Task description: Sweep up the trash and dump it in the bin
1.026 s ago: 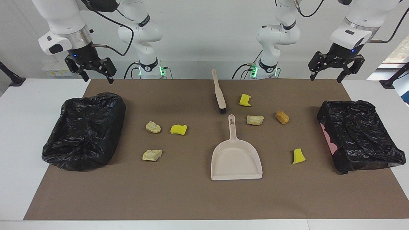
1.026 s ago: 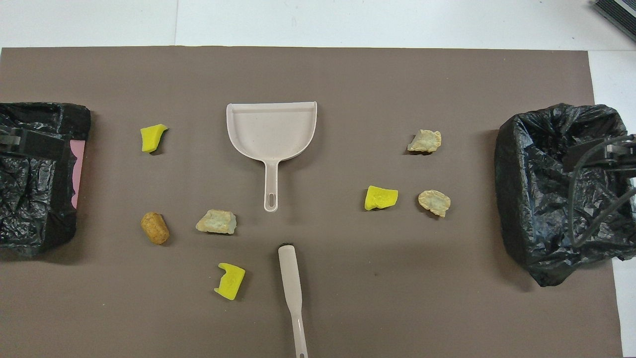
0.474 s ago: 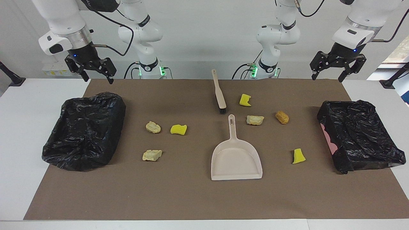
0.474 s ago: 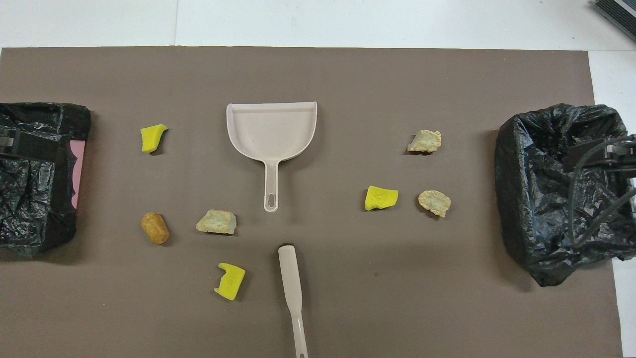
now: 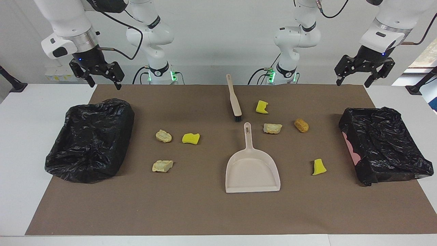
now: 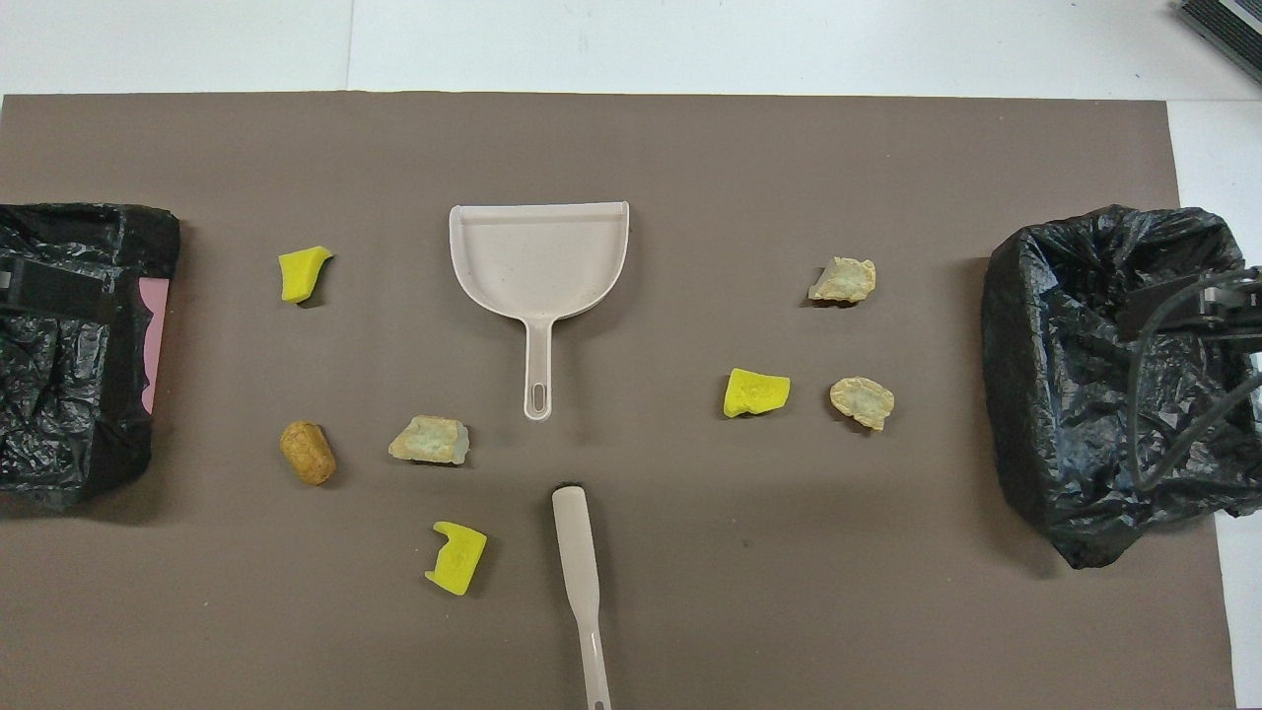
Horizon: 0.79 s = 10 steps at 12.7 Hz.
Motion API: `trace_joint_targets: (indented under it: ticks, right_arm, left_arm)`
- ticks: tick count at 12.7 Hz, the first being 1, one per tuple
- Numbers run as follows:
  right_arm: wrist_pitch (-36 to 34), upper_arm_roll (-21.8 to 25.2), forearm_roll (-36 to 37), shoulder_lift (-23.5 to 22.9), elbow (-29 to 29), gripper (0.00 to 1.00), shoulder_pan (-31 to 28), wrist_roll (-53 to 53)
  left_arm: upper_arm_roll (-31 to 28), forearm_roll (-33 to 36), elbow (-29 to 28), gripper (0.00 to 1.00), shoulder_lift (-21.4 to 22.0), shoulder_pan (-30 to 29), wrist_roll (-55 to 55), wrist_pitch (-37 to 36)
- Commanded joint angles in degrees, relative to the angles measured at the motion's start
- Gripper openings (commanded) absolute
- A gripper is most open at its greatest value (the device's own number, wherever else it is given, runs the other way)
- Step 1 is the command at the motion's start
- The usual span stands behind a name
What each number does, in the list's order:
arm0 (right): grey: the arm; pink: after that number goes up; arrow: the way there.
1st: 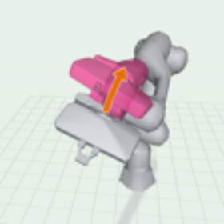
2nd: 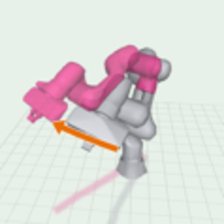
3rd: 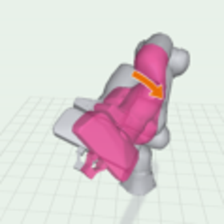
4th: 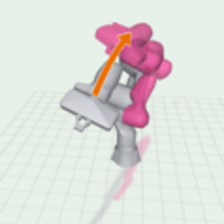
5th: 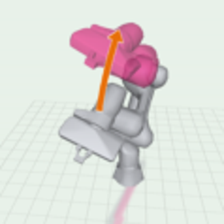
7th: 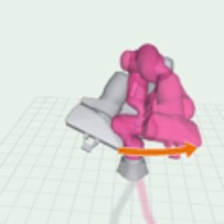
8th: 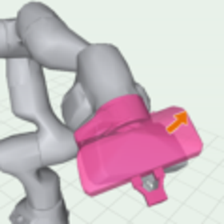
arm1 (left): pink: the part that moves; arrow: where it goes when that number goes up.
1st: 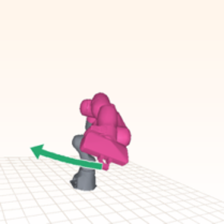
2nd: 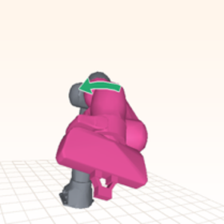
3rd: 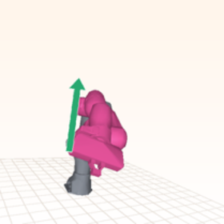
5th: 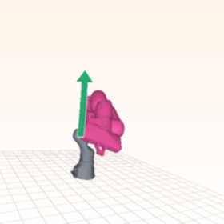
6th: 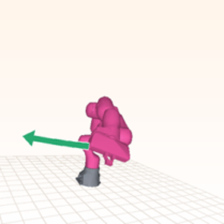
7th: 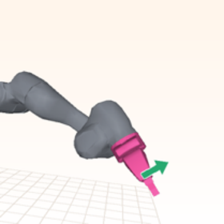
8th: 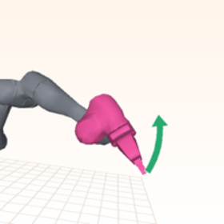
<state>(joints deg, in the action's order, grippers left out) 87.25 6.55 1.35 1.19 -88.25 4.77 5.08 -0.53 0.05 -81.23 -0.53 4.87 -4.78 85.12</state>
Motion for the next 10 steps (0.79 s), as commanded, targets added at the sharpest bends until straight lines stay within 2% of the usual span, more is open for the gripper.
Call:
trace_joint_targets:
  ticks: [1,7,10]
  right_arm:
    - [-0.1,-0.8,-0.8,1.2,-1.1,1.00,-1.2,-1.1]
    - [-2.8,-0.8,-1.0,2.1,-1.6,1.00,-1.0,-2.4]
    - [-0.3,-1.1,-1.0,2.9,-4.0,1.00,0.2,-2.7]
  left_arm:
    - [0.2,-0.1,-1.3,1.00,1.3,-0.6,-0.3,-0.5]
    - [0.2,-0.1,-1.3,1.00,1.3,-0.6,-0.3,-0.5]
    - [0.2,-0.1,-1.3,1.00,1.3,-0.6,-0.3,-0.5]
